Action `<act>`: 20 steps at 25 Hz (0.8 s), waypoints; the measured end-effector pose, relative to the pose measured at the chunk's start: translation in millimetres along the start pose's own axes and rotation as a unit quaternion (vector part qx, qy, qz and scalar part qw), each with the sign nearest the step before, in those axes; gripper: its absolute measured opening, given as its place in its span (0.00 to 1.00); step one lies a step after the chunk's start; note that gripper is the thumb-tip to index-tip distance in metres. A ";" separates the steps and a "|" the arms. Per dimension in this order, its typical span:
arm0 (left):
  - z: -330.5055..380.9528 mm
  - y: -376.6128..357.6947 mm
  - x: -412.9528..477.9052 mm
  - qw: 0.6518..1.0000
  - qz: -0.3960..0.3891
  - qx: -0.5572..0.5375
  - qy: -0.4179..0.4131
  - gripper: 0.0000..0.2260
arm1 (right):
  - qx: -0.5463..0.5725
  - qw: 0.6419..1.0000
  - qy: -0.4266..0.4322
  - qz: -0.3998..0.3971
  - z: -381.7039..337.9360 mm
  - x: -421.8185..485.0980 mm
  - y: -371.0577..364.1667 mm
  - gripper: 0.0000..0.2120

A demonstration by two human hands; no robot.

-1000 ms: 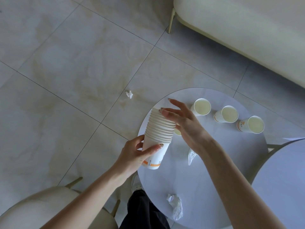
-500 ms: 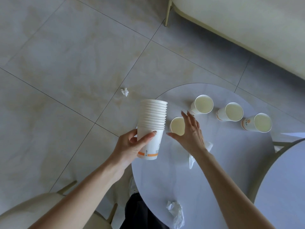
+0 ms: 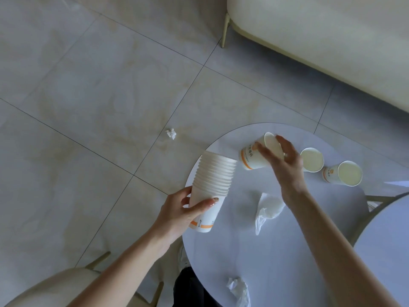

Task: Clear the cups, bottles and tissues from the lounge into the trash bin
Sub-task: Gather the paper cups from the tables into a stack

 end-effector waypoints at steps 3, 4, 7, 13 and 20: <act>19.1 -8.4 -8.0 0.999 -0.020 0.023 -0.026 0.21 | 0.076 0.995 -0.004 -0.066 -57.2 -16.4 16.7 0.28; 27.5 -11.9 -9.3 0.999 -0.025 0.025 -0.038 0.19 | 0.078 0.994 0.006 -0.078 -75.1 -22.2 20.9 0.29; 50.7 -19.6 -9.1 0.997 -0.033 0.026 -0.071 0.17 | 0.058 0.993 0.032 -0.094 -111.6 -36.2 28.0 0.35; 98.2 -28.5 -10.5 0.992 -0.028 0.029 -0.120 0.23 | 0.035 0.990 0.058 -0.126 -140.2 -55.9 31.5 0.31; 156.0 -25.7 -36.8 0.986 -0.029 0.041 -0.162 0.24 | 0.026 0.985 0.091 -0.143 -185.5 -94.1 37.4 0.41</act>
Point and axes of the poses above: each hand's wrist, its own x-axis towards the middle knuckle, its own y-axis out of the back of the hand, z = x × y, the point moved 7 cm from there along x, towards the middle knuckle, and after that the axes turned 11 degrees about -y, right-handed, at the moved point
